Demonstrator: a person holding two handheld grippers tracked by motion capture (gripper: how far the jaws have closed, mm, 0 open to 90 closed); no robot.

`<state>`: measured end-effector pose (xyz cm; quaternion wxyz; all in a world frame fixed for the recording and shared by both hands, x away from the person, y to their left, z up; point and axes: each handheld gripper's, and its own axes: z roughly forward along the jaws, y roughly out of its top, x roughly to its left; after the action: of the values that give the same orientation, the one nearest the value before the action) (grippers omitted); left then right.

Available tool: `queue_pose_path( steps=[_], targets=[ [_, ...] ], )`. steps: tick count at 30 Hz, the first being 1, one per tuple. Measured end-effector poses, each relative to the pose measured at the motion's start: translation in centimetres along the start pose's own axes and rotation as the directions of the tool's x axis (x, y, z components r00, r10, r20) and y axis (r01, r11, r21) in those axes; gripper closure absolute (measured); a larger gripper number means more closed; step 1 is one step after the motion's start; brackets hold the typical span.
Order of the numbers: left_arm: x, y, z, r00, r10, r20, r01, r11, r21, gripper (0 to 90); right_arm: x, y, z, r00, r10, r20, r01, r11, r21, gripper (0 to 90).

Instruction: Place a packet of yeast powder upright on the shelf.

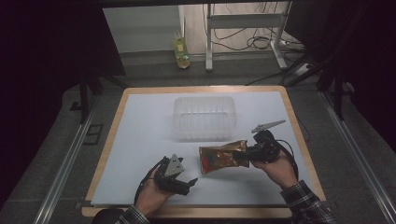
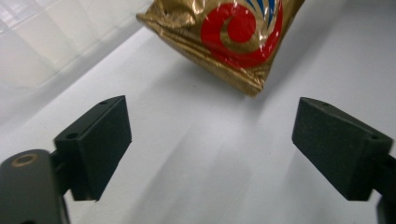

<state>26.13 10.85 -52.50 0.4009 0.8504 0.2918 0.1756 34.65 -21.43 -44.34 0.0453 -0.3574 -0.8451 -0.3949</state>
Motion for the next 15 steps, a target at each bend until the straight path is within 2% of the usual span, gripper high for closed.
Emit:
queue_pose_path(
  steps=[7, 15],
  targets=[
    [0.1, 0.0, -0.1, 0.9997, -0.02, 0.014, 0.02, 0.9996, -0.018, 6.7, -0.4, 0.5, -1.1, 0.9991, 0.008, 0.042, -0.007, 1.0, -0.005, 72.6],
    [0.0, 0.0, -0.1, 1.0, -0.004, 0.007, 0.004, 0.9999, -0.014, 3.2, -1.1, 1.3, -2.5, 0.9964, 0.029, 0.079, -0.028, 0.999, -0.016, 72.6]
  ],
)
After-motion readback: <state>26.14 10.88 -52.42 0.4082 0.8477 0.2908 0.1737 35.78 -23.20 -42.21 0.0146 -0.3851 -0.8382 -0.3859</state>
